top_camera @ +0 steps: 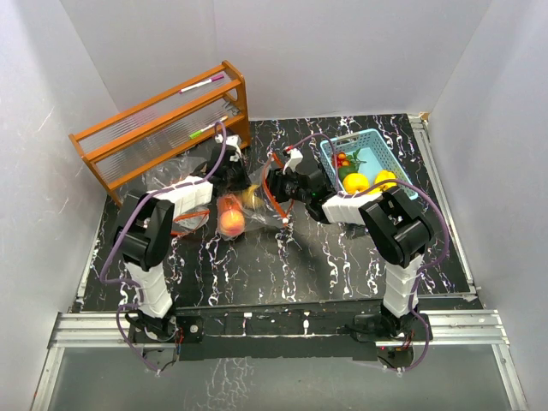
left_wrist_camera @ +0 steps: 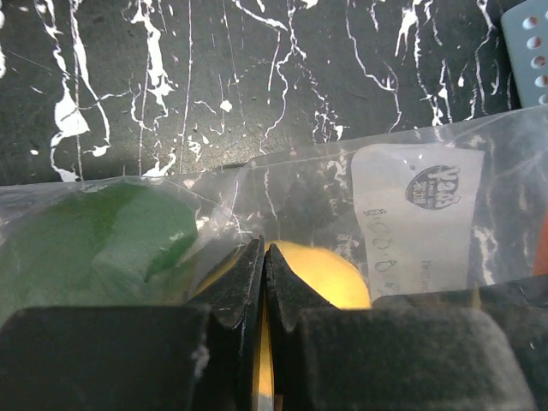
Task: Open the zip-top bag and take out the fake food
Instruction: Pick up the fake fruit from the zipper food storage bag.
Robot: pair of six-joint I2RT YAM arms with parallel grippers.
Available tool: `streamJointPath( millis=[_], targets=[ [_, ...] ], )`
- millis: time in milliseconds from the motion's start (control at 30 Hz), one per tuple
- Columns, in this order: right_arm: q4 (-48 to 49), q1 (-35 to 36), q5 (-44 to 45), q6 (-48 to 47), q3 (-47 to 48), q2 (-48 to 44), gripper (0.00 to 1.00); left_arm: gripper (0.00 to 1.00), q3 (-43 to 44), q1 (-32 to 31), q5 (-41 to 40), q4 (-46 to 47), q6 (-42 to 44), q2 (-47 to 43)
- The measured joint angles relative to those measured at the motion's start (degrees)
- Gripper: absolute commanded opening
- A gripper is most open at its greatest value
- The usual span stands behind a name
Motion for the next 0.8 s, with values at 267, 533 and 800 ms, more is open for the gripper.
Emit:
streamJointPath(
  millis=[267, 533, 800],
  targets=[
    [-4.2, 0.0, 2.3, -2.5, 0.5, 0.2, 0.82, 0.00, -0.7, -1.4, 1.0, 1.1, 0.0, 3.8],
    [-8.0, 0.1, 2.5, -3.7, 3.0, 3.4, 0.82, 0.00, -0.8, -1.8, 2.5, 1.4, -0.3, 4.5],
    [-12.5, 0.5, 2.5, -5.8, 3.3, 3.5, 0.98, 0.00, -0.8, -1.8, 2.4, 0.9, -0.3, 4.5]
  ],
)
